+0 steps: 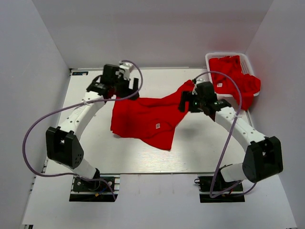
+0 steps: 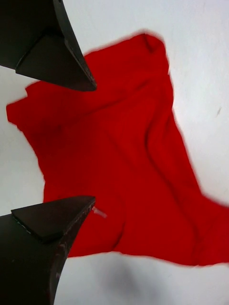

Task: Fold and stack the t-shirts
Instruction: Flatten out the tshirt

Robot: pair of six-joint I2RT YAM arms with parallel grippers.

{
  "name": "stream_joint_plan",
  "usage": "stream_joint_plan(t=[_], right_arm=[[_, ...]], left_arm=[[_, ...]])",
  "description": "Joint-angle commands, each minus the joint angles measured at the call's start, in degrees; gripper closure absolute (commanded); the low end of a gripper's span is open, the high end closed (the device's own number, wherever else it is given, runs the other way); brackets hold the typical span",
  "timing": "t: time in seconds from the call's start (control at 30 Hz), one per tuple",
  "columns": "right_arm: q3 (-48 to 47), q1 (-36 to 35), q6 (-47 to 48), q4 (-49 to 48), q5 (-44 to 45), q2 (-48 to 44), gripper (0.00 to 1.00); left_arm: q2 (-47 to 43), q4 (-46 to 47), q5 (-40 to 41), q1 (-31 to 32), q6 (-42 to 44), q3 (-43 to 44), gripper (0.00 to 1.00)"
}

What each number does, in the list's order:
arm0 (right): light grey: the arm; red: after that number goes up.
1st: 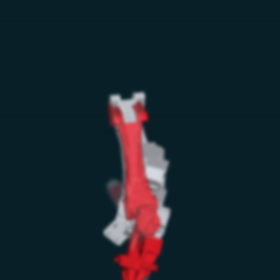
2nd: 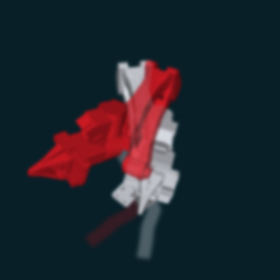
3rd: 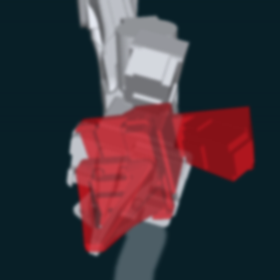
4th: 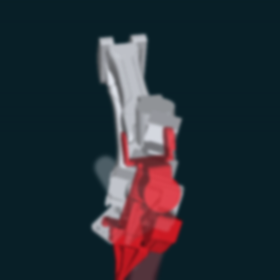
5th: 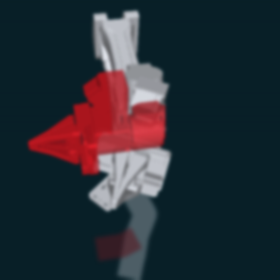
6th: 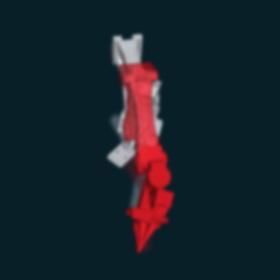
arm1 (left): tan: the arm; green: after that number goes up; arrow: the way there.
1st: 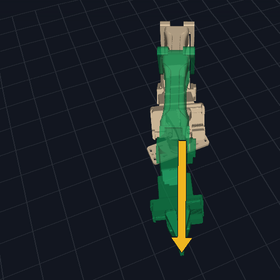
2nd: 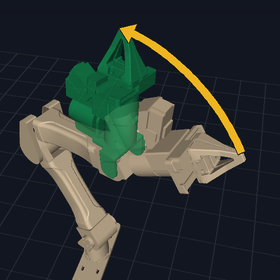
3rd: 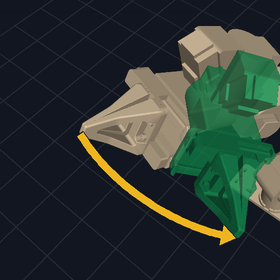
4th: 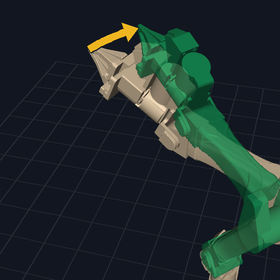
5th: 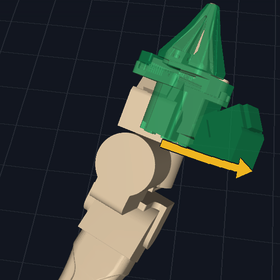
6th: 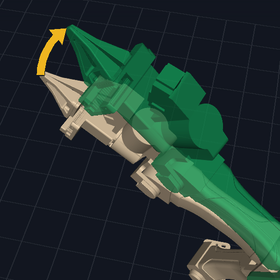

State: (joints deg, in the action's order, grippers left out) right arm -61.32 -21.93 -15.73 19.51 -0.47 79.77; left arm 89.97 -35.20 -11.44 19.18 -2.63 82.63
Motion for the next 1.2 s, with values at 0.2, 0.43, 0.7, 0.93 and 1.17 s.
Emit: stream_joint_plan(t=[0.2, 0.43, 0.7, 0.93, 1.17], right_arm=[[17.19, -5.05, -12.48, -5.71, -13.59, -7.52, 0.10], [22.64, -4.96, -14.60, -3.61, -13.33, -12.26, 0.10], [23.70, -4.43, -16.70, 8.70, -4.99, -22.26, 0.10], [25.55, -4.17, -20.48, 17.92, 3.80, -32.64, 0.10], [25.20, -3.99, -21.63, 21.80, 5.12, -35.64, 0.10]], left_arm=[[1.43, 1.98, 2.44, 17.02, 0.00, -12.93, 0.00], [6.27, 1.88, 10.56, 24.23, -1.23, -11.53, 0.02], [14.86, 5.41, 12.94, 29.34, 0.26, -3.11, 0.02], [23.74, 5.93, 14.07, 32.58, 3.42, 6.13, 0.05], [32.80, 4.26, 15.92, 33.82, 4.13, 13.87, 0.22]])
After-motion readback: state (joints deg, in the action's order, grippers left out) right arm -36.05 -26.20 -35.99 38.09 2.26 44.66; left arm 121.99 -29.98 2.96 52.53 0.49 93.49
